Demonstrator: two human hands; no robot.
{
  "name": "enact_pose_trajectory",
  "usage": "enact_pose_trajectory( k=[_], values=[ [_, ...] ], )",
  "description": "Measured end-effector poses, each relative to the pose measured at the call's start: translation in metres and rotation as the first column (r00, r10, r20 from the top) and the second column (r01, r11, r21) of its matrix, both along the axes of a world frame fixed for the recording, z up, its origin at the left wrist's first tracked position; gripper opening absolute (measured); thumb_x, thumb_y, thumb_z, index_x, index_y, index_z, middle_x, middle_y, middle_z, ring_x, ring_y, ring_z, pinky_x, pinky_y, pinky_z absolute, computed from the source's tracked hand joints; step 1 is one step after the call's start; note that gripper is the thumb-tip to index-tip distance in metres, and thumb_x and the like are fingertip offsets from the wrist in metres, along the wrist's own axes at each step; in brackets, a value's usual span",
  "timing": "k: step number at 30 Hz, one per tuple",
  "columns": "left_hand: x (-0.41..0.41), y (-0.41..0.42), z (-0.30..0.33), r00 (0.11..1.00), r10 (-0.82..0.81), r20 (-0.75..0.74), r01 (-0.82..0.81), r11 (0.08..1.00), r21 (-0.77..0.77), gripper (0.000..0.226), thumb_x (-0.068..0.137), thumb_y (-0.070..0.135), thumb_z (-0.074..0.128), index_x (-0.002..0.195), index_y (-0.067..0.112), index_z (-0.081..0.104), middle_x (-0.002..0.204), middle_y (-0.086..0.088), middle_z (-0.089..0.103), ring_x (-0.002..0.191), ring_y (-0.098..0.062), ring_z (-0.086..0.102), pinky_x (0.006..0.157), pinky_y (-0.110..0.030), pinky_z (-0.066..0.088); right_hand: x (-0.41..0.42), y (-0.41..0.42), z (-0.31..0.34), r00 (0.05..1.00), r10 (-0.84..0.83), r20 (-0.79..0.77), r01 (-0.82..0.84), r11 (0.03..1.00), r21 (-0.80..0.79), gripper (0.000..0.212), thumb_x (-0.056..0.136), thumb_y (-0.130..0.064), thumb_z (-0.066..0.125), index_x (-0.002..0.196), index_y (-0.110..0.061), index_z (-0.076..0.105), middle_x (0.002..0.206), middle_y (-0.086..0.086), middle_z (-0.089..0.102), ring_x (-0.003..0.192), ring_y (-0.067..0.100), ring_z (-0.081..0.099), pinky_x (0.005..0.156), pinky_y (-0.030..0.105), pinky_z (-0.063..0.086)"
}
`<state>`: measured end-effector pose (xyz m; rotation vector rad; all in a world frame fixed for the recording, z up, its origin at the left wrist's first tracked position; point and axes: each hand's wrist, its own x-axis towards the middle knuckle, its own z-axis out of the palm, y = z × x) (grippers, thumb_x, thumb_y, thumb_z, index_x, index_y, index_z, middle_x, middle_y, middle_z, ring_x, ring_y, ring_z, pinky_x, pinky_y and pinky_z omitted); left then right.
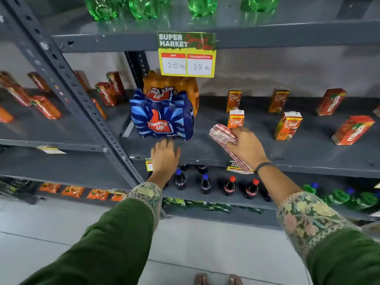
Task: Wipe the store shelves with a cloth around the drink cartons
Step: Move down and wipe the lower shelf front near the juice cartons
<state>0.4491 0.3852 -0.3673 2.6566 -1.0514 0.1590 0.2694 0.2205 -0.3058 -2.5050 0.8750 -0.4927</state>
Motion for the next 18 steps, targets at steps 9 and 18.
enact_pose_trajectory(
  k=[9, 18],
  values=[
    [0.035, -0.001, -0.034, 0.982, 0.019, -0.188, 0.050, 0.934, 0.354, 0.071, 0.096, 0.050, 0.014, 0.149, 0.006, -0.002, 0.159, -0.014, -0.006, 0.147, -0.029, -0.008, 0.118, -0.044, -0.006, 0.070, 0.046, -0.029, 0.955, -0.076, -0.285, 0.013, 0.976, -0.217, 0.037, 0.088, 0.004, 0.045, 0.124, -0.004, 0.050, 0.120, 0.016, 0.060, 0.099, 0.034, 0.065, 0.076, 0.040, 0.054],
    [0.062, 0.021, -0.039, 0.964, -0.194, -0.182, 0.240, 0.929, 0.280, 0.067, 0.095, 0.032, 0.031, 0.150, 0.006, 0.003, 0.160, -0.010, 0.000, 0.148, -0.021, 0.001, 0.120, -0.037, 0.006, 0.089, 0.063, -0.070, 0.918, 0.100, -0.383, -0.177, 0.969, -0.171, 0.058, 0.090, 0.002, 0.039, 0.146, -0.008, 0.028, 0.153, 0.012, 0.032, 0.143, 0.025, 0.028, 0.120, 0.038, 0.018]
  ],
)
